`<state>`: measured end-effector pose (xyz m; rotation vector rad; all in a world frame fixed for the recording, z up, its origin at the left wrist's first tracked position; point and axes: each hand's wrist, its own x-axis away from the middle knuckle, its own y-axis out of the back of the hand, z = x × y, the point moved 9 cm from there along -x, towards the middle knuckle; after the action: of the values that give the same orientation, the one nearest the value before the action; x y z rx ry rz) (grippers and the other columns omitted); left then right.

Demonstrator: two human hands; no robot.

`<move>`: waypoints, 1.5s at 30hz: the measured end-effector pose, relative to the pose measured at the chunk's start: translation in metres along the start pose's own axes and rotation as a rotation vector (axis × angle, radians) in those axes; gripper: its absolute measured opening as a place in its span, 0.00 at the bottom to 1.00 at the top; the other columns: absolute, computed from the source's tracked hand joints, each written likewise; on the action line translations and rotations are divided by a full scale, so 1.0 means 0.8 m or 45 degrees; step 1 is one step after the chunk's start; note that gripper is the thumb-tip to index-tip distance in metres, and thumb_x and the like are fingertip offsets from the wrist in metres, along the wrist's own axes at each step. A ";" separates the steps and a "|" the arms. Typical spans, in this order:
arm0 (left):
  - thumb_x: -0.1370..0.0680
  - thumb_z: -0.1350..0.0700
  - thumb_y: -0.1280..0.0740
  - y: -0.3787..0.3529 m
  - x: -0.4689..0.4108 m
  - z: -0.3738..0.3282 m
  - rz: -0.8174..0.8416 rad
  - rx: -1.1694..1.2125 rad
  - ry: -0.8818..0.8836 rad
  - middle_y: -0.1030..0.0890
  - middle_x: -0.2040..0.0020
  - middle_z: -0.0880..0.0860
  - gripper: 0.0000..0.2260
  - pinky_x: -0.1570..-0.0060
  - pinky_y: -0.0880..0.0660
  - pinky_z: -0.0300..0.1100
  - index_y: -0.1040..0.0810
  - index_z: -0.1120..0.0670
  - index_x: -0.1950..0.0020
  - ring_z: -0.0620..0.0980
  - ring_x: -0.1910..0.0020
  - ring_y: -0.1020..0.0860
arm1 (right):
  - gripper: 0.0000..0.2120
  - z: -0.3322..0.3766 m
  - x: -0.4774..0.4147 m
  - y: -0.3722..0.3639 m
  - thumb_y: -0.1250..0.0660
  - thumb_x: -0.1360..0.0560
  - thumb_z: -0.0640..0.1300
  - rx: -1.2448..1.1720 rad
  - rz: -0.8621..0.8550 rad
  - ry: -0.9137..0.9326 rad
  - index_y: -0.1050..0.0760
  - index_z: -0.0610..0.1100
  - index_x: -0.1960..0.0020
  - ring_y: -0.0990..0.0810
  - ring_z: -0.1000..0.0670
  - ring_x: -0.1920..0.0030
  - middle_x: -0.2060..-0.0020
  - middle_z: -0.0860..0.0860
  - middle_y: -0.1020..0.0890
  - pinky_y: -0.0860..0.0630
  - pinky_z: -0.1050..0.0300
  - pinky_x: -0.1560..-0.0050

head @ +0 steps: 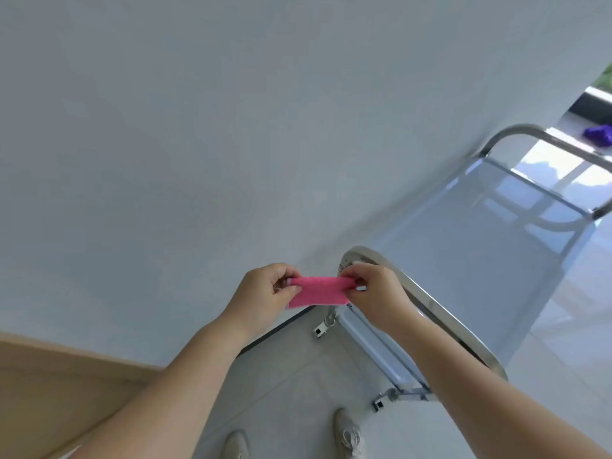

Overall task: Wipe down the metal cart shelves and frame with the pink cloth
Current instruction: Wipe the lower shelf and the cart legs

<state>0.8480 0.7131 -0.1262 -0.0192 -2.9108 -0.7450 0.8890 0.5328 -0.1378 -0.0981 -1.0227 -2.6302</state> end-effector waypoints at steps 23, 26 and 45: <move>0.27 0.54 0.29 -0.203 -0.036 0.381 0.250 -0.231 0.073 0.28 0.73 0.45 0.03 0.68 0.33 0.33 0.18 0.46 0.56 0.41 0.72 0.30 | 0.16 -0.344 0.031 -0.311 0.37 0.29 0.30 -0.410 -0.256 -0.814 0.21 0.50 0.54 0.21 0.57 0.74 0.69 0.49 0.17 0.24 0.62 0.70; 0.27 0.59 0.29 -0.259 -0.051 0.452 0.253 -0.050 0.161 0.24 0.72 0.45 0.04 0.68 0.31 0.30 0.17 0.51 0.54 0.41 0.72 0.27 | 0.16 -0.415 0.012 -0.357 0.36 0.30 0.29 -0.464 -0.319 -0.806 0.20 0.48 0.54 0.20 0.54 0.72 0.64 0.50 0.16 0.25 0.66 0.70; 0.25 0.60 0.30 -0.391 -0.265 0.564 -0.174 0.381 -0.359 0.18 0.53 0.49 0.08 0.55 0.23 0.32 0.24 0.51 0.50 0.43 0.54 0.19 | 0.13 -0.617 -0.170 -0.385 0.32 0.29 0.32 -0.768 -1.115 -0.139 0.27 0.49 0.63 0.17 0.41 0.57 0.63 0.45 0.18 0.20 0.47 0.53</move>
<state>0.9855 0.6594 -0.6960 0.1154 -3.2912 -0.3388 0.9454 0.4529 -0.7277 0.1021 -0.2544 -3.6911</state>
